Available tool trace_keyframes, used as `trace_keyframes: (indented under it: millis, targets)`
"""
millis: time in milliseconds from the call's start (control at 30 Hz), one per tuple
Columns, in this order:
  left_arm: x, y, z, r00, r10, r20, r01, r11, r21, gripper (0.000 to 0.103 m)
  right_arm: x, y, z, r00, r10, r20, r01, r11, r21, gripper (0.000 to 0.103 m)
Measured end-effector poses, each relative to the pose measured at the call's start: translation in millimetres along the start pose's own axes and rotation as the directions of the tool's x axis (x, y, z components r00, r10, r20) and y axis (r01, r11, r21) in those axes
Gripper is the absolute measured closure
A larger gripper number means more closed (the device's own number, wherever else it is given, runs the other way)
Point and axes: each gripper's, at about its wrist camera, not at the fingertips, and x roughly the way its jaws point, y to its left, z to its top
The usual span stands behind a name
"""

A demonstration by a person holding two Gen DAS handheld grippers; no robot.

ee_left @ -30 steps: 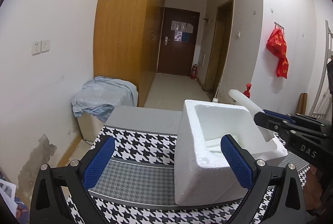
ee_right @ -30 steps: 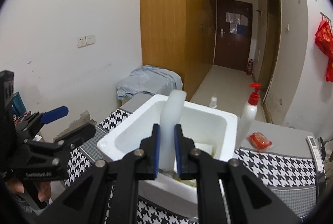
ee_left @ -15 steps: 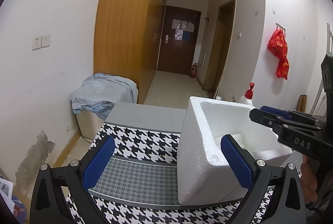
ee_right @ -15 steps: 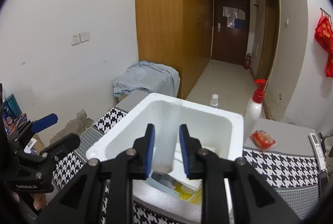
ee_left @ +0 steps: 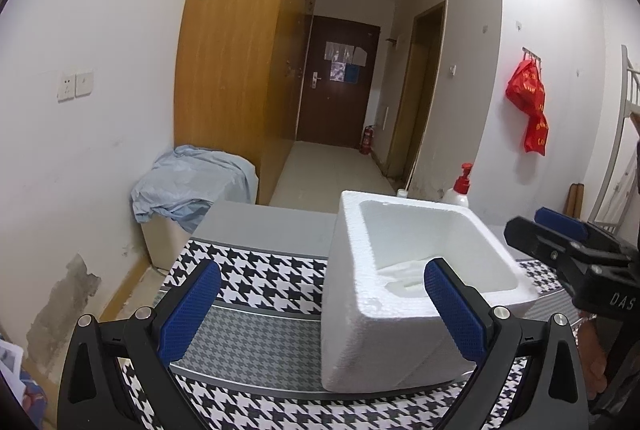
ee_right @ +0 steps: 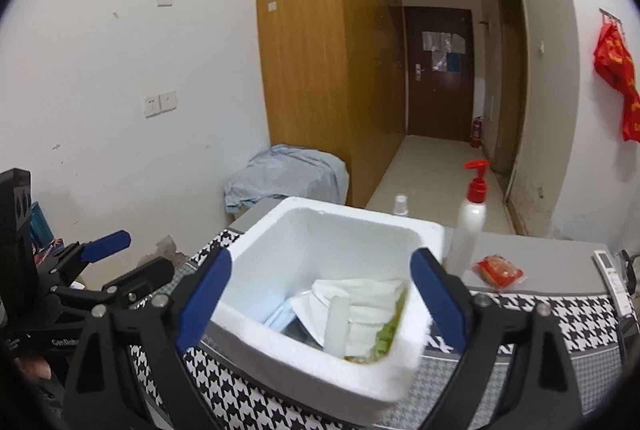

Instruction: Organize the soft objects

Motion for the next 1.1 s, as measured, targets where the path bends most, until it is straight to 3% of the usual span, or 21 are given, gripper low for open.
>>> trace_keyframes:
  millis: [200,733,833,1100]
  targets:
    - [-15.8,-22.3,-1.8,1.0,-0.004,0.009,0.004,1.0,0.03,0.001,-26.0,-5.3,-7.0,0.999,-0.025,0.027,0.025,1.0,0.011,0.01]
    - [-69.8,-86.9,-12.0,0.993,-0.097,0.059,0.091,0.991,0.101,0.001,-102.5,-24.8,-27.0,0.989,-0.096,0.115,0.089,0.994,0.062,0.009]
    - [-76.2,-97.8,-13.9,0.993,-0.098,0.07,0.09,0.989,0.115,0.001,-114.0,-28.4,-32.5,0.985,-0.117,0.126,0.107,0.991,0.084,0.001]
    - [-89.8,-110.2,-23.0,0.991,-0.102,0.09,0.09,0.988,0.122,0.001,-135.7,-34.4,-47.9,0.983,-0.142,0.118,0.129,0.986,0.106,0.0]
